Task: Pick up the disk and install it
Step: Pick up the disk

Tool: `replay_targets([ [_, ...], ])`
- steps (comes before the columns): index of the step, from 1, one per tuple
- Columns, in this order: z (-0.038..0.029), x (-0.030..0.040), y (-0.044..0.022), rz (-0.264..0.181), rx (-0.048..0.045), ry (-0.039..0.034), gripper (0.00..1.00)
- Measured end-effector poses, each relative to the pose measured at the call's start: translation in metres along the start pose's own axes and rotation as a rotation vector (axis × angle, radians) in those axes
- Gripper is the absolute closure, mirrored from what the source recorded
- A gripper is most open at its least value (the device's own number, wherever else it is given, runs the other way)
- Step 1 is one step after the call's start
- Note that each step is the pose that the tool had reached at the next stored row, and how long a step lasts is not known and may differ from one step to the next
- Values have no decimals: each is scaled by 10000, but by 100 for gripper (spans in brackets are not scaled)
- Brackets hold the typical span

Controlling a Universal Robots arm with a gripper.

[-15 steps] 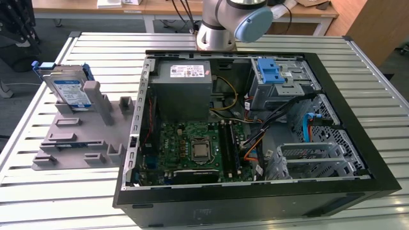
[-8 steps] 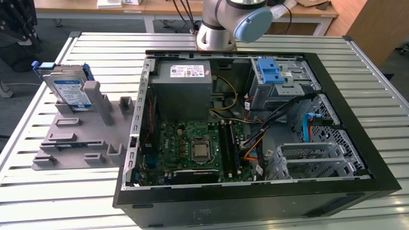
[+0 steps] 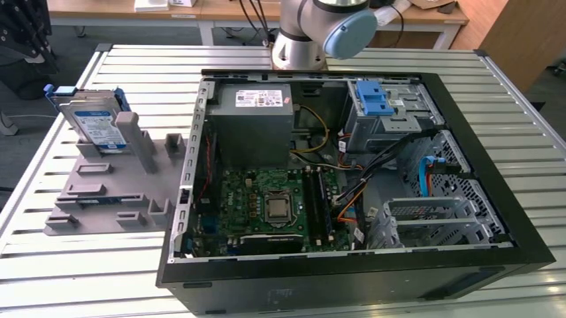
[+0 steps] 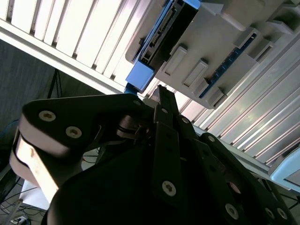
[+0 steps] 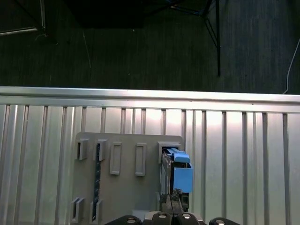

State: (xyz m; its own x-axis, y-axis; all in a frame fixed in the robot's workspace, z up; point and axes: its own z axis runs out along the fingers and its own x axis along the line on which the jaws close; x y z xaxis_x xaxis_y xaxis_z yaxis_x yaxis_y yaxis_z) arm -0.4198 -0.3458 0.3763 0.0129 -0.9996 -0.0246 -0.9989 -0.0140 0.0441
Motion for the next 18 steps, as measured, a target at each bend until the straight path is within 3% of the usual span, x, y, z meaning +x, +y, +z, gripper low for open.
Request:
replay_targets([
  [7,5,-1,0,14,2,-1,89],
  [11,30,-17,4,309,9,-14,89],
  [15,41,-32,8,331,8,-15,89],
  [17,41,-32,8,331,6,-14,89],
  [18,42,-33,8,332,7,-14,83],
])
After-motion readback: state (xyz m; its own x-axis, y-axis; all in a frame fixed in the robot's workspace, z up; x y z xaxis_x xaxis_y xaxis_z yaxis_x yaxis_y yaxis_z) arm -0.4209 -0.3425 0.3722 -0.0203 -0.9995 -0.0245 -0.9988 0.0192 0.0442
